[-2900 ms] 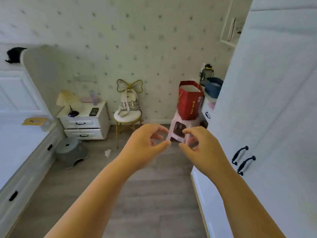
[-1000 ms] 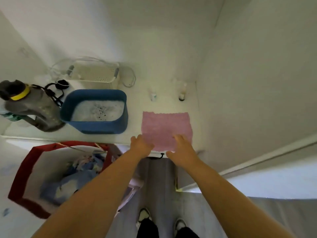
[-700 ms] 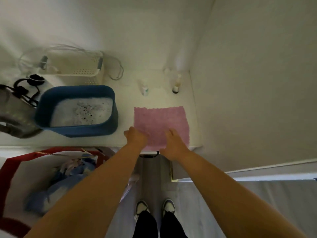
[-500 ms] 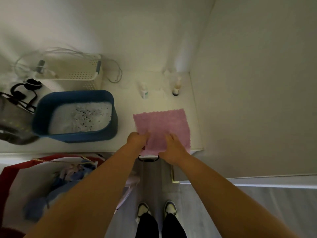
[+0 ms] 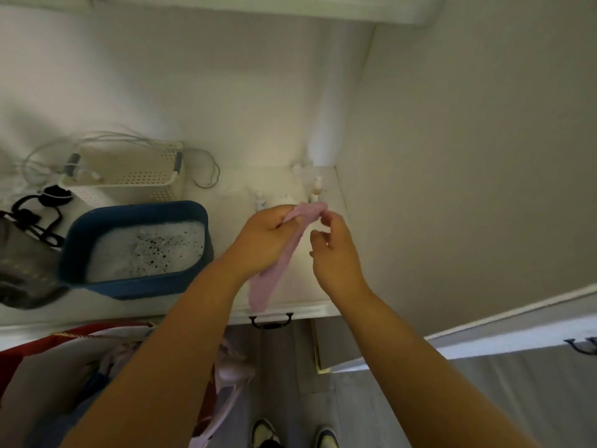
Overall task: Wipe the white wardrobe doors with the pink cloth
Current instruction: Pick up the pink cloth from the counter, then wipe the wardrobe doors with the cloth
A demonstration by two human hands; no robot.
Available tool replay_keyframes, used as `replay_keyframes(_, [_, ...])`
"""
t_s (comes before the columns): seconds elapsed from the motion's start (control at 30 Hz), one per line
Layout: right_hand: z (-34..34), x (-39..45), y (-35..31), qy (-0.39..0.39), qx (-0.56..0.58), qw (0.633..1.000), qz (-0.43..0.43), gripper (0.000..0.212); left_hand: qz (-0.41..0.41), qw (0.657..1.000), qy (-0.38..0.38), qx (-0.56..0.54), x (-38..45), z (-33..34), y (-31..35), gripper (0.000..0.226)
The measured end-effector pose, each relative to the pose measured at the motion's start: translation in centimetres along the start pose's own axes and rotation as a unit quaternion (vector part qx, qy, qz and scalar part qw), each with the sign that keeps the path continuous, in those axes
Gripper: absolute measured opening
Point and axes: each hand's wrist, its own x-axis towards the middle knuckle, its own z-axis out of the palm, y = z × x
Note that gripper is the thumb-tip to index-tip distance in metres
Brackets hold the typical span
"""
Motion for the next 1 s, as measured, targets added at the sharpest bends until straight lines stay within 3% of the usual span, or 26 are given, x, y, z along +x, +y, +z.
replay_keyframes(0.3, [-7.5,-8.4,-10.1,0.001,0.058,0.977,-0.204,0.063,0.150,0.983,-0.040,0.103,-10.9,-2.9,13.9,0.026])
replay_keyframes(0.4, [-11.7,-12.3,-12.4,0.022,-0.039,0.955,-0.294,0.054,0.178,0.960,-0.072,0.202,-15.5,-2.7,19.6,0.025])
replay_keyframes(0.47, [-15.3,-15.2,-13.4,0.033,-0.086,0.933,-0.348,0.036,0.196,0.947,-0.088,0.240,-18.9,-1.4,23.4,0.023])
replay_keyframes(0.53, [-19.7,-18.3,-14.2,0.041,-0.110,0.926,-0.359,0.006,0.220,0.929,-0.095,0.281,-22.2,1.2,27.4,0.023])
replay_keyframes(0.6, [-23.6,-20.6,-14.9,0.056,-0.127,0.923,-0.358,0.023,0.238,0.914,-0.090,0.315,-24.7,3.6,30.9,0.023])
replay_keyframes(0.77, [-34.7,-26.3,-16.7,0.135,-0.142,0.915,-0.352,0.036,0.329,0.865,-0.020,0.378,-29.2,10.1,38.8,0.019])
replay_keyframes(0.9, [-42.2,-28.5,-17.6,0.192,-0.095,0.923,-0.318,0.028,0.374,0.836,0.037,0.401,-30.6,13.2,43.7,0.027])
replay_keyframes(1.0, [-46.7,-29.2,-19.9,0.229,-0.107,0.907,-0.336,0.026,0.407,0.820,0.066,0.397,-30.7,14.4,47.9,0.021])
